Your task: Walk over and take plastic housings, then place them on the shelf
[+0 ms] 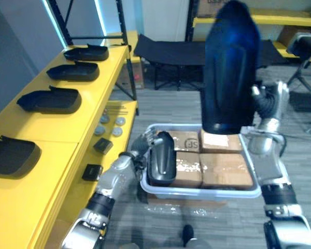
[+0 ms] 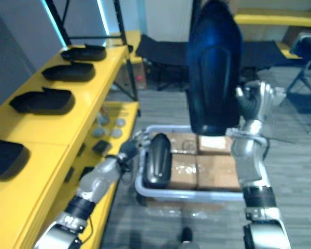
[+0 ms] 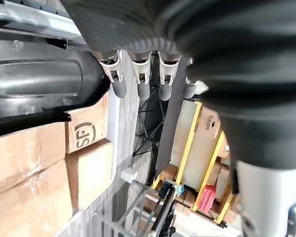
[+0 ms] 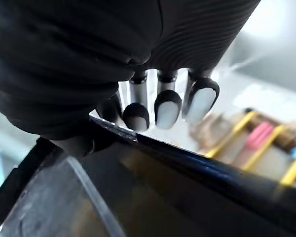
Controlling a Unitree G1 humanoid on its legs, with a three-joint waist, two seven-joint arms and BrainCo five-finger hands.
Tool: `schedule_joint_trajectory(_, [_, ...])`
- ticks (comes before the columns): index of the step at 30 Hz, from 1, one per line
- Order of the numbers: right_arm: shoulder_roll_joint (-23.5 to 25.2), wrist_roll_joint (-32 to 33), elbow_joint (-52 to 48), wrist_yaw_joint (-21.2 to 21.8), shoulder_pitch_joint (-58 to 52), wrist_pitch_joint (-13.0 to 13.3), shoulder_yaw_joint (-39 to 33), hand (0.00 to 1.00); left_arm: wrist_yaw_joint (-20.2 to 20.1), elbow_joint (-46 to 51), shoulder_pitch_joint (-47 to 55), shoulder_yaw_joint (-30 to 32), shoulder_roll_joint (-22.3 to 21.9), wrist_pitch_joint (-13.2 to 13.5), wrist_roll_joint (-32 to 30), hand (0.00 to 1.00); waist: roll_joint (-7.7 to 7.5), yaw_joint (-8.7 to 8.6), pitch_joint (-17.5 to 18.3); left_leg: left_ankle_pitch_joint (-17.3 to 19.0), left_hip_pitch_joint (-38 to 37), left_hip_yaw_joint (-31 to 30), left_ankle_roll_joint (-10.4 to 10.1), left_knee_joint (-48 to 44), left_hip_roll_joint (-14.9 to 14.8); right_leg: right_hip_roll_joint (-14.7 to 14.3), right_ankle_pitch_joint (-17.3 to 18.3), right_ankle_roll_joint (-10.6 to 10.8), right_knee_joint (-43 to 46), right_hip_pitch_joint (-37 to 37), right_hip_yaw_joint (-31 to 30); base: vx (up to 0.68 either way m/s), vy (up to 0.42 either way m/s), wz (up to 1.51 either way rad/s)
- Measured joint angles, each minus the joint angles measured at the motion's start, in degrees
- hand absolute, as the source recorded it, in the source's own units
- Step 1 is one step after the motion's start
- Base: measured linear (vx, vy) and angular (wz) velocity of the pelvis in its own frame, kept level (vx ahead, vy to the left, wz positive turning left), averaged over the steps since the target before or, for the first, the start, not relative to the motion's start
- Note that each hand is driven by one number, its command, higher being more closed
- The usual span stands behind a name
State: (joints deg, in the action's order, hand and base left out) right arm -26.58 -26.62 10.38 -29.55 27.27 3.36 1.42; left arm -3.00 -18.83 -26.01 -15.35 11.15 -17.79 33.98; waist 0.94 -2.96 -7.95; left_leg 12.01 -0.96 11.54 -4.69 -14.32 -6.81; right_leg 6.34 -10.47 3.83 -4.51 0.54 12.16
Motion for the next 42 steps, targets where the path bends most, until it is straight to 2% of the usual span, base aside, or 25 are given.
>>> schedule_joint_trajectory(5, [1.0,0.2,5.2,0.9,3.0,0.3,2.1,1.0,0.1,-4.1,-3.5,-2.3,0.3,-1.6,2.6,0.0,-0.68,0.34,0.1,-0.6,0.0,-0.1,0.1,0.6,0.4,0.2,-0.2,-0.1,0.0,-0.3,0.2,0.0,0.001,0.04])
schedule_joint_trajectory(11, [2.0,0.7,8.5,1.2,5.1,0.1,4.6,1.0,0.2,-5.6,-4.1,-3.9,0.3,-1.5,6.4,0.0,-1.16,0.42,0.0,-0.9,0.1,-0.3,0.2,0.8,0.7,0.5,-0.5,-0.1,0.0,-0.4,0.3,0.0,0.001,0.01])
schedule_joint_trajectory(17, [3.3,2.0,12.3,1.5,5.9,0.1,6.6,1.0,0.9,-6.7,-7.6,-5.4,0.3,-0.4,6.5,0.0,-2.86,0.48,0.0,-1.3,1.0,-1.7,0.2,0.7,0.8,0.5,-0.5,-0.2,0.0,-0.4,1.3,-0.02,-0.014,0.09])
schedule_joint_trajectory(19, [4.9,3.0,13.6,2.1,6.9,0.1,6.7,1.0,2.6,-6.7,-8.0,-5.9,-0.4,2.5,3.0,0.0,-2.89,0.5,0.0,-1.4,1.0,-1.7,0.1,0.7,0.8,0.5,-0.5,-0.2,0.0,-0.4,1.4,0.0,-0.005,0.02])
schedule_joint_trajectory(21, [5.1,3.4,13.6,2.1,7.0,0.1,6.8,1.0,3.1,-6.7,-8.1,-5.9,-0.6,3.3,0.7,0.0,-2.89,0.54,0.0,-1.4,1.0,-1.8,0.1,0.7,0.8,0.5,-0.5,-0.2,0.0,-0.4,1.4,0.0,0.0,0.0])
schedule_joint_trajectory(23, [5.2,4.1,14.2,2.1,7.5,0.1,7.8,1.0,5.3,-6.7,-8.2,-5.8,-0.6,5.3,-3.1,0.0,-2.89,0.53,0.0,-1.4,1.0,-1.8,0.1,0.7,0.8,0.5,-0.5,-0.2,0.0,-0.4,1.4,0.0,0.0,0.0])
schedule_joint_trajectory(31, [8.1,5.7,15.8,2.0,8.5,0.1,9.5,1.0,9.3,-6.7,-10.4,-5.8,-2.0,9.8,-8.5,0.0,-3.03,0.72,-0.1,-1.4,1.0,-2.0,0.2,0.7,1.0,0.5,-0.6,-0.2,0.0,-0.4,1.7,0.0,0.0,0.0])
schedule_joint_trajectory(36, [9.5,7.0,18.3,1.9,9.6,-0.6,10.9,1.0,11.5,-6.7,-10.5,-6.1,-3.2,10.3,-12.3,0.0,-3.18,0.83,-0.2,-1.5,1.0,-2.1,0.2,0.7,1.0,0.5,-0.6,-0.1,0.0,-0.4,1.7,0.0,0.0,0.0])
schedule_joint_trajectory(42, [11.5,8.5,19.9,1.8,9.6,-1.1,11.6,1.0,13.7,-7.5,-10.5,-6.2,-3.9,10.4,-12.5,0.0,-3.24,0.87,-0.2,-1.5,1.0,-2.1,0.2,0.7,1.0,0.5,-0.6,-0.1,0.0,-0.4,1.7,0.0,0.0,0.0])
